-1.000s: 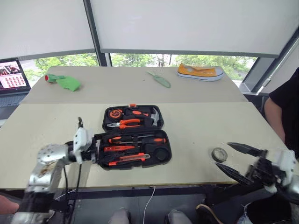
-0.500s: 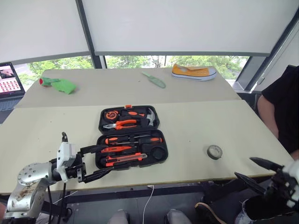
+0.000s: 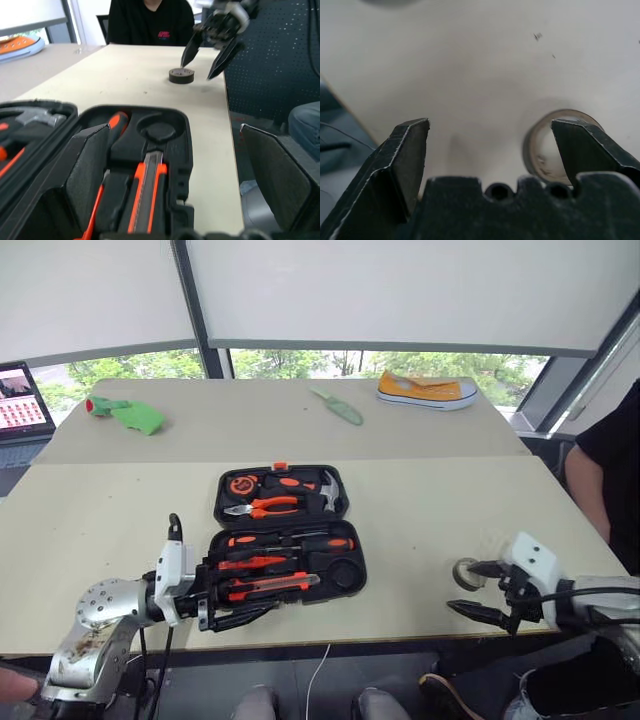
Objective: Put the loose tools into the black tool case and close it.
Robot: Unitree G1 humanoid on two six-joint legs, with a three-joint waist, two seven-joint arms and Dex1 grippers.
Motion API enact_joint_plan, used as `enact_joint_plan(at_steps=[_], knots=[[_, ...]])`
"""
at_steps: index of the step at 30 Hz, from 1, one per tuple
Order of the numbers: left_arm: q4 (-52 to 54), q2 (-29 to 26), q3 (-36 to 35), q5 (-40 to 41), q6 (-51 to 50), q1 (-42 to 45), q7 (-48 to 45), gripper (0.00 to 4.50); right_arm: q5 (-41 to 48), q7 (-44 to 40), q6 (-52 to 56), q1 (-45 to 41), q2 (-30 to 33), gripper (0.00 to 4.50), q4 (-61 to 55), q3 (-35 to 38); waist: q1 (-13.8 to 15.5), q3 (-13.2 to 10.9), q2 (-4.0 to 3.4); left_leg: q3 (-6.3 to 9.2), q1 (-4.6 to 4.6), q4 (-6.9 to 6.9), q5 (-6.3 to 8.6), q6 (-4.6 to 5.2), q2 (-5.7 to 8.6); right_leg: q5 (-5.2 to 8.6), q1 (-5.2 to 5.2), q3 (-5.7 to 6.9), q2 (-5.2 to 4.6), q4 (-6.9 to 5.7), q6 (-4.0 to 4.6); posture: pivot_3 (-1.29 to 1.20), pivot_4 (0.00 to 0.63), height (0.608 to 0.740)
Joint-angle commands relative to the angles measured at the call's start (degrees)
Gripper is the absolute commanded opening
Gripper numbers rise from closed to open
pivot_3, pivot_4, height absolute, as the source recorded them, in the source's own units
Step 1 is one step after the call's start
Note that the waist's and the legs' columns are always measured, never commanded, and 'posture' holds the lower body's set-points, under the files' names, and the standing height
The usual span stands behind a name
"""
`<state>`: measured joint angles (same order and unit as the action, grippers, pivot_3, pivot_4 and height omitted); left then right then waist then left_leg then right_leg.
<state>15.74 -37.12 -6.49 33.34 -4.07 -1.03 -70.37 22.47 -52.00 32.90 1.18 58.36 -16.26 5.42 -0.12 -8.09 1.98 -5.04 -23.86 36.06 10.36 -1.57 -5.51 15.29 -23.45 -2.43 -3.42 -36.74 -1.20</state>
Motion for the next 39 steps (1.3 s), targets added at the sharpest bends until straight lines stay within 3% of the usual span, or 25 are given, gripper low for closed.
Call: enact_joint_plan(at_steps=[1,10,13,20,27,39], knots=[[2.9,-0.4,0.2,0.2,-0.2,-0.5,0.7,4.5,-3.7,-1.5,-1.5,-3.2,0.6,3.03,4.1,-2.9,-0.1,0.0,0.0,0.0,0.0,0.0,0.0,0.0,0.0,0.0,-0.01,0.0,0.0,0.0,-0.01,0.0,0.15,0.74],[4.0,-0.9,-0.9,0.6,0.0,-2.4,1.9,4.5,-5.4,-7.2,-5.1,-9.1,-0.2,0.08,7.7,-6.0,-0.1,0.0,0.0,0.0,0.02,0.05,0.0,0.0,0.0,0.09,-0.02,-0.01,0.01,-0.05,-0.16,0.0,0.15,0.74],[3.9,-0.9,-2.1,1.0,0.1,-3.4,2.8,4.5,-0.5,-10.2,-4.6,-13.8,-3.8,0.08,4.9,-6.0,-0.6,0.0,0.01,0.01,0.02,0.05,0.0,0.0,0.0,0.08,-0.02,-0.01,0.02,-0.06,-0.16,0.0,0.15,0.74],[2.4,0.1,-5.0,1.0,1.5,-6.2,4.4,4.5,9.1,-9.4,15.2,-29.3,-12.9,0.08,-4.6,-14.8,-0.9,-0.1,0.08,0.07,0.06,0.04,0.0,0.01,-0.04,0.0,-0.15,-0.1,0.12,-0.24,-0.02,0.0,0.15,0.74],[2.9,1.1,-5.1,-0.3,3.0,-8.6,5.2,4.5,3.6,-8.6,18.1,-35.7,-16.5,0.08,-2.1,-26.4,0.0,-0.1,0.14,0.0,-0.63,0.25,0.0,0.02,-0.05,-0.14,-0.76,-0.07,0.07,-0.3,0.19,0.0,0.15,0.74],[3.4,2.1,-5.6,-1.5,5.2,-11.1,7.1,4.5,-2.0,-7.2,16.7,-37.9,-21.1,0.08,4.8,-31.7,-0.5,-0.1,0.18,0.0,-0.53,0.29,0.0,0.02,-0.1,-0.21,-0.73,-0.05,0.12,-0.39,0.27,0.0,0.15,0.74]])
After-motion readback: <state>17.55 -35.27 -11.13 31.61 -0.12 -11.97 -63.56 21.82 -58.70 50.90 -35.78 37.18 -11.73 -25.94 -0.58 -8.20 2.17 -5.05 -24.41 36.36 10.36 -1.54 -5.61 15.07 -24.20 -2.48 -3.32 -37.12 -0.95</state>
